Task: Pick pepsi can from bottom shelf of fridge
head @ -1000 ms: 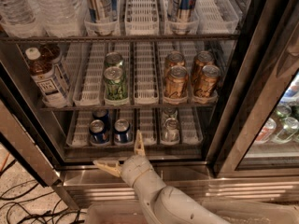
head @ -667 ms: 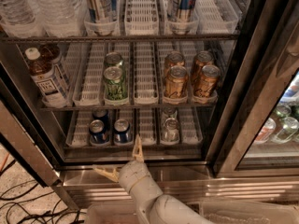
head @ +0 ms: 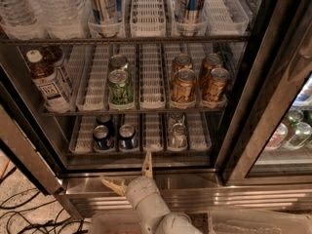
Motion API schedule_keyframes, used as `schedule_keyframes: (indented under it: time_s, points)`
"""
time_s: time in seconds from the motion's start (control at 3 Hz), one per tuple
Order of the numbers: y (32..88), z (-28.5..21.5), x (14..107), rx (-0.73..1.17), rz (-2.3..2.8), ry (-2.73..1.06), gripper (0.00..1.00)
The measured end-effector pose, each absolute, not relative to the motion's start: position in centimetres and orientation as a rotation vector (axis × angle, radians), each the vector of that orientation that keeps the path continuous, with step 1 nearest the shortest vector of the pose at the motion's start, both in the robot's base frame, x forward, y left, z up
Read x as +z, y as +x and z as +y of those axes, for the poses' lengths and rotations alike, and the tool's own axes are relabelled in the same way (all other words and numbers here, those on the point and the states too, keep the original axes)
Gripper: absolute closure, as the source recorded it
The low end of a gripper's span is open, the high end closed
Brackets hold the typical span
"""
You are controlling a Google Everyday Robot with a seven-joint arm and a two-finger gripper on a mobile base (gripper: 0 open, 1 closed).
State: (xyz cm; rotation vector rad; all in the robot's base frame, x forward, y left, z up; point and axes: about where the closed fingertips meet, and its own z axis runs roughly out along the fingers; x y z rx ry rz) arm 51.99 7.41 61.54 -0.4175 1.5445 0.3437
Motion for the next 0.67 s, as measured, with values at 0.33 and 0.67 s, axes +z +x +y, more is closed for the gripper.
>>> schedule_keyframes:
  time_s: [0.33,0.67]
  points:
    - [51.99,7.41,61.54,0.344,1.544,-0.417,0.00]
    - [52.00,7.41,61.54,0.344,1.544,-0.417,0.18]
